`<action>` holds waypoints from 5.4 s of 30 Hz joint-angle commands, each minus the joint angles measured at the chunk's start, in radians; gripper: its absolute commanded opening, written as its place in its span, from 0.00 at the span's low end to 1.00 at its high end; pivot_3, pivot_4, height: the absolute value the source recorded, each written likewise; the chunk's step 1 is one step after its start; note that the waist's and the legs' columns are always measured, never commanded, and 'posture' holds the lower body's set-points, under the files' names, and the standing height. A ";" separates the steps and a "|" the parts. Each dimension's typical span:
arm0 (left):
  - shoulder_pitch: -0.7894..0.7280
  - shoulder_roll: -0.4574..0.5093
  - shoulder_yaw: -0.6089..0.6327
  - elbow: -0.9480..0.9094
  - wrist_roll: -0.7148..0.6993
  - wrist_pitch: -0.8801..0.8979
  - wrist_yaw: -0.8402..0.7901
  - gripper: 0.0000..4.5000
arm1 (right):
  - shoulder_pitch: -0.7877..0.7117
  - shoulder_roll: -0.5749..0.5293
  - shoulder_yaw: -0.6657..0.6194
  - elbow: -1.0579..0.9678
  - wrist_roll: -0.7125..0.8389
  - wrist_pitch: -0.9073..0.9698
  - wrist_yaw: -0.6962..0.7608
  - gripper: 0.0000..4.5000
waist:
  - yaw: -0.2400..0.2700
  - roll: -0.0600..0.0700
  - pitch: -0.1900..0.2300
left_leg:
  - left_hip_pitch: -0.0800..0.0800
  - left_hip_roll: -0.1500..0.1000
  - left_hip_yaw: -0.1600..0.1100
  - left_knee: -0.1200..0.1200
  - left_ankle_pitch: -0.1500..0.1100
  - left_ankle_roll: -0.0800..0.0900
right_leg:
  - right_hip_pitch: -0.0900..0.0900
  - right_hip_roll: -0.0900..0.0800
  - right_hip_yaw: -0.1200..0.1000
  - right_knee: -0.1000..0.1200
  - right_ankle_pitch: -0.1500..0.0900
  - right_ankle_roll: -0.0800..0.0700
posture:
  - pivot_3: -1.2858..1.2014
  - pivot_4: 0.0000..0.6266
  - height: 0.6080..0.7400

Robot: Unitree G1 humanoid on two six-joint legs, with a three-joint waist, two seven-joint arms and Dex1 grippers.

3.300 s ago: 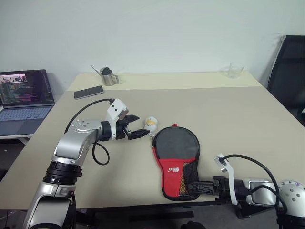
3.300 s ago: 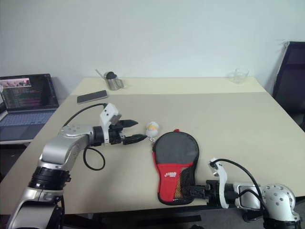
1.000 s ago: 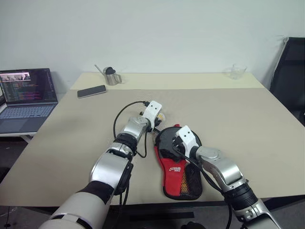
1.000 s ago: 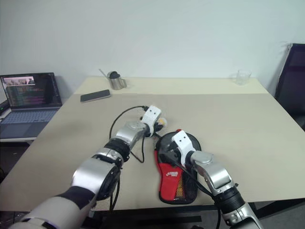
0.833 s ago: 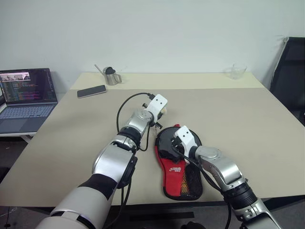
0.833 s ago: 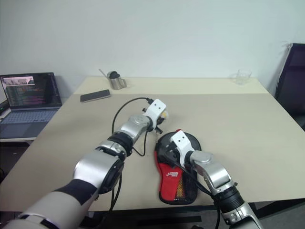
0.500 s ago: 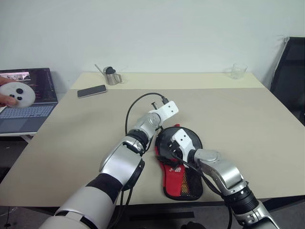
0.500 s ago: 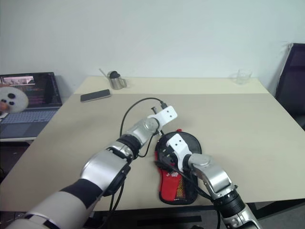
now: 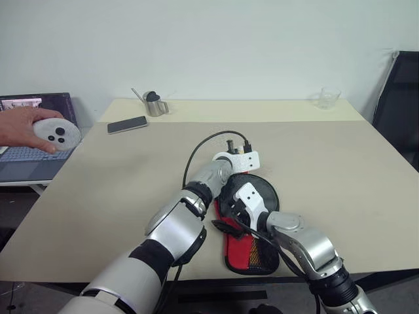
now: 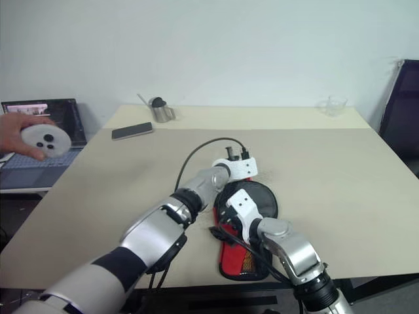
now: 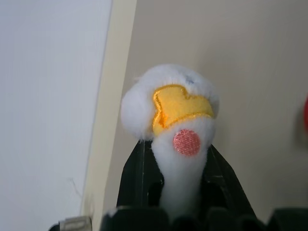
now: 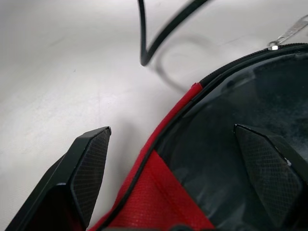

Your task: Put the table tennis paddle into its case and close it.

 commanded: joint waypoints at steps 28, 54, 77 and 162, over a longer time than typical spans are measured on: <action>-0.027 -0.162 0.018 -0.017 -0.007 -0.064 -0.015 0.06 | 0.071 0.057 0.005 -0.097 0.051 0.075 -0.083 1.00 | 0.003 0.000 0.000 | -0.001 0.000 0.000 0.000 0.000 0.000 | 0.000 0.000 -0.001 0.000 0.000 0.000 | 0.52 0.24 1.00; 0.019 -0.029 0.168 -0.074 -0.184 -0.195 -0.382 0.98 | -0.002 -0.352 -0.180 -0.259 0.219 0.047 0.265 1.00 | 0.002 0.000 -0.006 | 0.005 0.000 0.000 0.000 -0.002 0.003 | 0.006 0.000 -0.001 -0.001 0.000 0.000 | 0.52 0.24 1.00; 0.431 0.141 0.382 -1.017 -0.704 0.597 -0.979 0.98 | -0.143 -0.511 -0.438 0.114 0.287 -0.111 0.293 1.00 | -0.005 0.001 -0.006 | 0.005 0.002 0.003 0.001 -0.002 0.004 | 0.005 0.000 0.008 0.001 0.000 0.000 | 0.52 0.24 1.00; 0.583 -0.001 0.238 -0.766 -0.628 0.391 -0.573 1.00 | -0.463 -0.400 -0.383 0.746 -0.043 -0.068 0.032 0.03 | 0.017 0.017 -0.017 | 0.014 0.000 -0.004 -0.002 -0.002 0.005 | 0.021 -0.002 -0.001 -0.006 0.001 0.000 | 0.52 0.24 1.00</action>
